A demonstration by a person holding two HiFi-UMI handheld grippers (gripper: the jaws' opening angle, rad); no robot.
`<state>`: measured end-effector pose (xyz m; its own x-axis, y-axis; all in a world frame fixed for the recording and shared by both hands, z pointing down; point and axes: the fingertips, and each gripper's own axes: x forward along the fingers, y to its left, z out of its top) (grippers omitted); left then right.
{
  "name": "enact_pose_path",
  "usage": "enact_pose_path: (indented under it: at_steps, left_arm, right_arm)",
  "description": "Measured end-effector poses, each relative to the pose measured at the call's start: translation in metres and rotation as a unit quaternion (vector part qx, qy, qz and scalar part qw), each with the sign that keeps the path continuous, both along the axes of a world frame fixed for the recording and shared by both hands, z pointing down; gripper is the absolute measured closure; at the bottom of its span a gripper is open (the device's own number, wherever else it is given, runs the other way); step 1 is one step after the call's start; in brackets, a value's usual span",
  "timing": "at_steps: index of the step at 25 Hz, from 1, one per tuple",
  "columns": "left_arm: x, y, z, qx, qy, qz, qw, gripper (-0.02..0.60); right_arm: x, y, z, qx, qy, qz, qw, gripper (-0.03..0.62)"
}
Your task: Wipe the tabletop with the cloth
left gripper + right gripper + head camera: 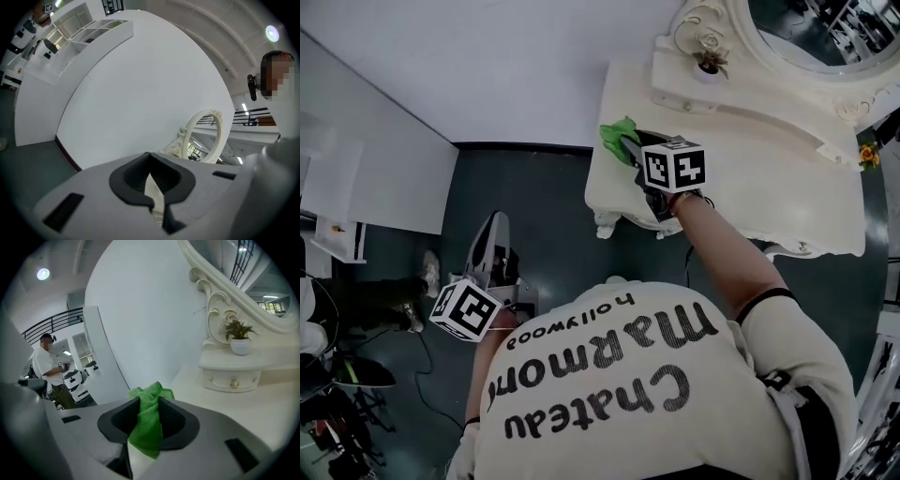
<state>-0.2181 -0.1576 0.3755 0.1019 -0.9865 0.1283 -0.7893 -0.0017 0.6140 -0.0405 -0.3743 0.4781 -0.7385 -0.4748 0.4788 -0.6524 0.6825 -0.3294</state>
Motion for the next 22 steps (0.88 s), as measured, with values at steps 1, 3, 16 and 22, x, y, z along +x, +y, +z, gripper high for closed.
enact_pose_path:
  at_steps: [1,3,16,22]
  left_arm:
    - [-0.005,0.002,0.0,-0.003,0.0,-0.009,1.0,0.574]
    - [-0.014,0.007,0.002,-0.009,0.001,-0.025,0.9996,0.574]
    - [-0.04,0.029,0.015,-0.044,-0.005,-0.069,0.9967,0.574]
    - [-0.049,0.031,0.019,-0.048,-0.004,-0.079,0.9957,0.574]
  right_arm:
    - [-0.004,-0.008,0.006,-0.004,0.004,0.003,1.0,0.464]
    - [-0.012,-0.026,0.013,-0.013,-0.002,0.019,1.0,0.464]
    - [-0.049,-0.101,0.054,0.029,0.08,0.029,0.996,0.464]
    - [-0.059,-0.106,0.077,0.048,0.149,0.0,0.988,0.459]
